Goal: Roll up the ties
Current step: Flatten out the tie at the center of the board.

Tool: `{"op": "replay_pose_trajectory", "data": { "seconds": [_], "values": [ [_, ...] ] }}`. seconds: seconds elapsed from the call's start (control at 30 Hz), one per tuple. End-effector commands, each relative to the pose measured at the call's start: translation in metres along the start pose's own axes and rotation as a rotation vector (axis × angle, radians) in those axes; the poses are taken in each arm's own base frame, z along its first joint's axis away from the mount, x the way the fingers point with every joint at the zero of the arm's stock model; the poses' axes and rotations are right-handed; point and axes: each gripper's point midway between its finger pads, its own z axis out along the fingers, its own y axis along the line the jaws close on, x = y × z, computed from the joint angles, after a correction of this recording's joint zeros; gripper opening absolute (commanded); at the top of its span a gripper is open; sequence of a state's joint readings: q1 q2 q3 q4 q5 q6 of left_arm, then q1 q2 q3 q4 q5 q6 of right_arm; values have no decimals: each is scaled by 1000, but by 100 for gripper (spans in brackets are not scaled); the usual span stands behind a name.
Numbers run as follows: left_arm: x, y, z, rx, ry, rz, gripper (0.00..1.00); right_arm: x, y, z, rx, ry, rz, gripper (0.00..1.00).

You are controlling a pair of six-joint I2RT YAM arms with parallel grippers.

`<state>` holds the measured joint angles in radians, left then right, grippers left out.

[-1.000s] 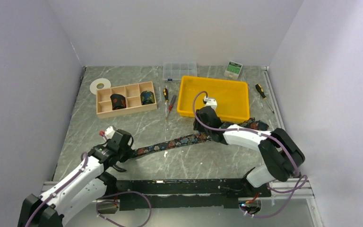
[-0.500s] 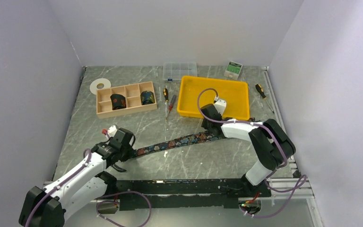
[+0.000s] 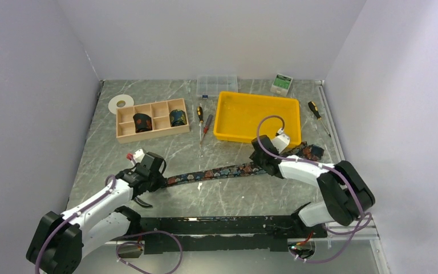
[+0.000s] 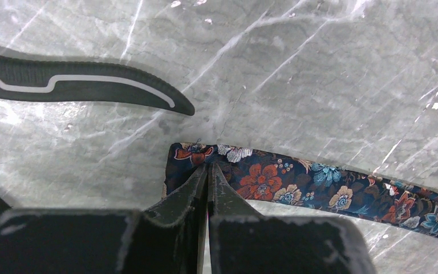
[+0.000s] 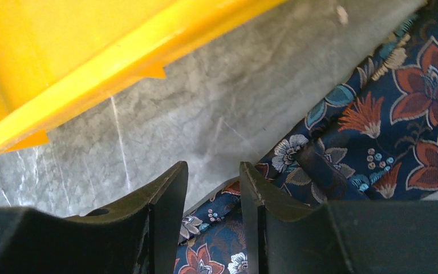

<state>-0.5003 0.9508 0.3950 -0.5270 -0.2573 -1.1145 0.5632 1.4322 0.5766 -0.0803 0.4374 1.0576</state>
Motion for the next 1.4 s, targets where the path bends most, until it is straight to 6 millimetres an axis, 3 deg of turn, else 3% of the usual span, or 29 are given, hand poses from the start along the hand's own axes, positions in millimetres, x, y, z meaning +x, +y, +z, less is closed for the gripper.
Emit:
{"op": "replay_pose_trajectory", "data": {
  "seconds": [0.0,0.2,0.43,0.57,0.7,0.77,1.0,1.17,1.37],
  "values": [
    [7,6,7,-20,26,22,9,51,-79,-16,219,181,-19,44],
    [8,6,10,-25,32,28,9,38,-83,-31,201,133,6,47],
    [8,7,8,-7,26,30,9,-52,-73,-53,238,-130,-11,55],
    [8,5,6,18,19,23,10,-93,-97,-57,286,-177,86,55],
    [8,-1,4,63,17,21,18,-132,-124,-70,365,-252,143,56],
    [7,-8,0,99,20,30,23,-138,-140,-72,420,-251,172,56],
    [0,-36,-27,255,18,59,37,-125,-185,-53,538,-156,286,56],
    [1,-40,-42,316,27,72,38,-124,-194,-40,582,-126,269,49],
    [7,-42,-49,368,45,62,39,-131,-183,-28,524,-139,293,48]
  ]
}}
